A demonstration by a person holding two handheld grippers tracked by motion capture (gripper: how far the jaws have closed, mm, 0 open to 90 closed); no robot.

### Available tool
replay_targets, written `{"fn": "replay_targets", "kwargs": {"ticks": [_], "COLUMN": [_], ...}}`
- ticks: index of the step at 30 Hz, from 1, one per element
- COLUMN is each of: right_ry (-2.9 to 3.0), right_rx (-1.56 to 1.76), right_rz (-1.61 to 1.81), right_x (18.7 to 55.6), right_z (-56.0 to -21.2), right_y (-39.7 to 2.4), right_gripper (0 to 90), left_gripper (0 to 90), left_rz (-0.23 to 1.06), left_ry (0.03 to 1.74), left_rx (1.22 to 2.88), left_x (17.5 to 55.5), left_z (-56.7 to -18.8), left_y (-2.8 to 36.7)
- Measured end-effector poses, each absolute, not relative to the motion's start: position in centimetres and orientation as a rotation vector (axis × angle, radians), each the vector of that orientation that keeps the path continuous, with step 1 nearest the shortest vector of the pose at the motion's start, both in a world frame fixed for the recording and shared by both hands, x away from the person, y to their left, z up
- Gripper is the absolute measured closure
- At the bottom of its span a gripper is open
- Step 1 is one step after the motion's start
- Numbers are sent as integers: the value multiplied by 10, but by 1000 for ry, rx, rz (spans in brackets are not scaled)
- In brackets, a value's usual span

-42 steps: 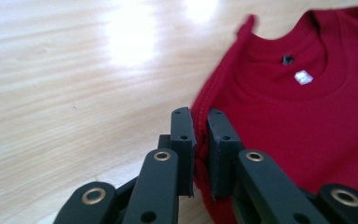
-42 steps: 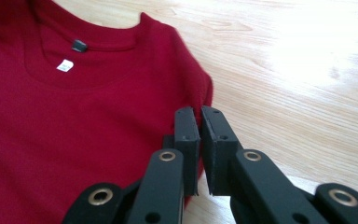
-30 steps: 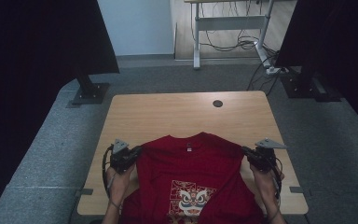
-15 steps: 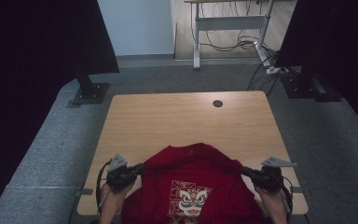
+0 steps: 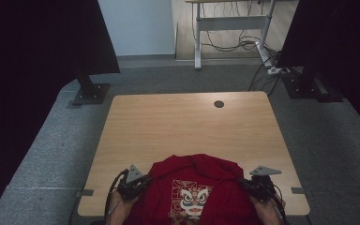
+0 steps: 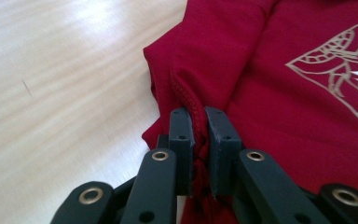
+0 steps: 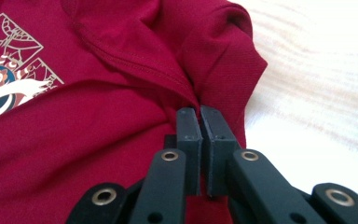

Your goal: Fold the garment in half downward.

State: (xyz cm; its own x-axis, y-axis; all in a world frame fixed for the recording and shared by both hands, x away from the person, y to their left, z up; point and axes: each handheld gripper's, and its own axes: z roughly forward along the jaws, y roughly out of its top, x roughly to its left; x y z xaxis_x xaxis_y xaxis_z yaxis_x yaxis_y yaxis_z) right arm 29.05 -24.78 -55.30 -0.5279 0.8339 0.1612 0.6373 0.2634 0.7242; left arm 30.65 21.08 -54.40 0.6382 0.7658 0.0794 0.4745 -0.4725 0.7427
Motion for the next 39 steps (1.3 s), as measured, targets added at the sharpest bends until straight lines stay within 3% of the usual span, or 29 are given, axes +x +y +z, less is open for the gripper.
{"fn": "replay_targets", "kwargs": {"ticks": [7,8,11,15,19,25,27,31,32,34,36,37,38,39], "right_ry": [2236,2220,2214,2192,2169,2173,2077,2053,2053,2039,2042,2042,2042,2091], "right_rx": [1379,1393,1395,1414,1449,1461,1414,1394,1394,1354,1352,1352,1352,1378], "right_rz": [1082,1063,1059,1050,1041,1019,1131,1169,1169,1195,1195,1195,1195,1202], "right_x": [319,332,337,350,369,375,361,352,352,331,325,325,325,304], "right_z": [-552,-552,-552,-552,-551,-546,-522,-511,-511,-494,-493,-493,-493,-502], "right_y": [-246,-246,-246,-247,-247,-247,-261,-266,-266,-275,-277,-277,-277,-285], "right_gripper": [864,864,864,864,863,863,863,863,863,863,863,863,863,863], "left_gripper": [824,824,824,825,824,826,824,824,824,822,821,821,816,816], "left_rz": [597,611,611,565,524,585,618,626,618,609,609,551,551,551], "left_ry": [985,996,996,1049,1086,1096,1061,1048,1013,984,984,966,966,966], "left_rx": [2160,2160,2160,2097,2068,2007,1972,1959,1915,1907,1907,1947,1947,1947], "left_x": [343,365,365,401,410,404,393,389,373,360,360,336,336,336], "left_z": [-544,-544,-544,-545,-544,-529,-509,-504,-489,-483,-483,-489,-489,-489], "left_y": [200,194,194,192,192,209,220,222,230,235,235,241,241,241]}}
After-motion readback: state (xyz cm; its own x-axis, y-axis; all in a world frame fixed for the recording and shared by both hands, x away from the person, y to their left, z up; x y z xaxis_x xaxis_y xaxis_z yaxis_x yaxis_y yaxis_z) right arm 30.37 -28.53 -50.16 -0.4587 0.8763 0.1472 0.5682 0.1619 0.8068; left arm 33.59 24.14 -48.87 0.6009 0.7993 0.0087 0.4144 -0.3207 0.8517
